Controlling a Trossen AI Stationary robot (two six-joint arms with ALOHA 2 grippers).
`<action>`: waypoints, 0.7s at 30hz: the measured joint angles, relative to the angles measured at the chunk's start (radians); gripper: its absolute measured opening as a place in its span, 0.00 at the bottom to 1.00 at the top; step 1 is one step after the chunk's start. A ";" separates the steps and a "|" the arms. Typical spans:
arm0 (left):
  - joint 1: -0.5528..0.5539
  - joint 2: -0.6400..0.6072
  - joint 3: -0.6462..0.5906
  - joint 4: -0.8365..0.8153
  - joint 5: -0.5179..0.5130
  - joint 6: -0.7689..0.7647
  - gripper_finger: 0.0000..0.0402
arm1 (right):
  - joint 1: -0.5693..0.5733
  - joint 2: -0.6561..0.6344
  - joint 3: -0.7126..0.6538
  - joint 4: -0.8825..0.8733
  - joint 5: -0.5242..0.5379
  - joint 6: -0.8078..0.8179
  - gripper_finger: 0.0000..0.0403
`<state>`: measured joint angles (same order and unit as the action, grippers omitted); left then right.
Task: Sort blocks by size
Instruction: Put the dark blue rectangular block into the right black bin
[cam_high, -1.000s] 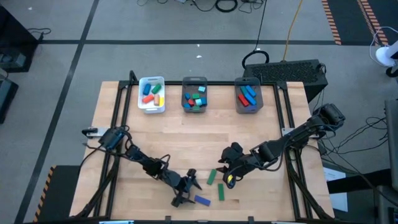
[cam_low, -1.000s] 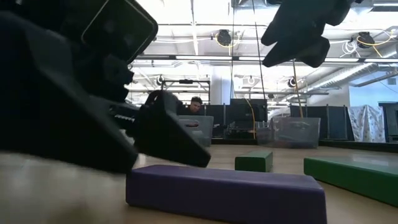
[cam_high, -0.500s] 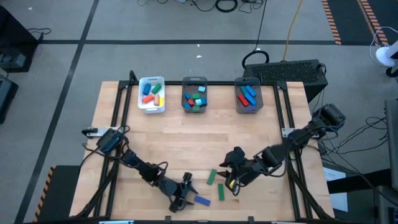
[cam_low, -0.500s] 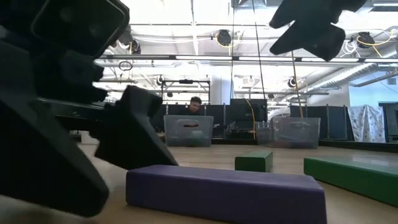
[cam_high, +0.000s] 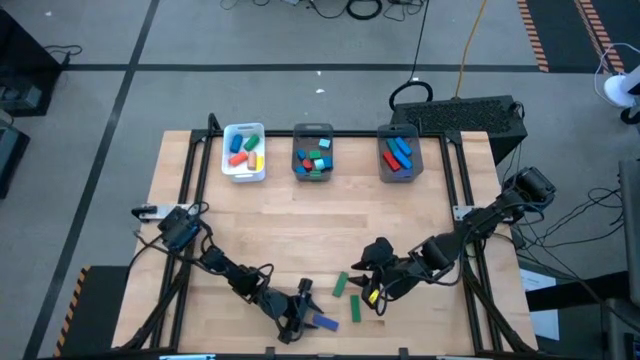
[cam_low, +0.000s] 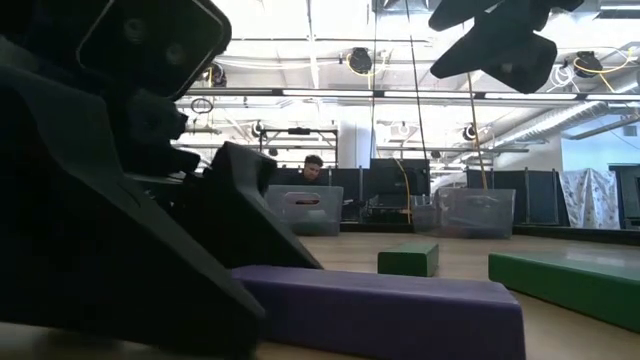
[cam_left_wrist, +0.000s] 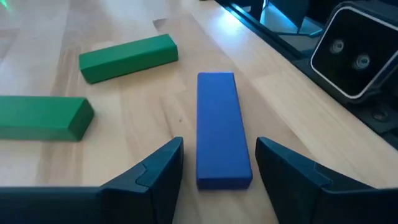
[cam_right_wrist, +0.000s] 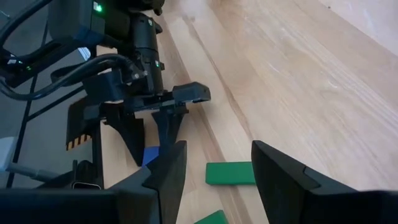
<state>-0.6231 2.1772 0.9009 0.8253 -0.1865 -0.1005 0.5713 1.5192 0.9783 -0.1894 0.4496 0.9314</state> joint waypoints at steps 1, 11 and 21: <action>0.000 0.007 0.007 0.001 0.001 0.000 0.51 | 0.000 0.000 0.000 0.000 0.000 0.000 0.41; 0.001 0.014 0.015 -0.021 0.015 0.003 0.34 | 0.007 0.000 0.000 -0.004 0.029 -0.027 0.41; -0.003 0.006 0.013 -0.036 -0.137 -0.069 0.28 | 0.007 0.145 0.000 0.067 0.013 -0.174 0.41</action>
<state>-0.6266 2.1832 0.9138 0.7893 -0.3231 -0.1695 0.5781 1.6641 0.9779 -0.1229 0.4627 0.7571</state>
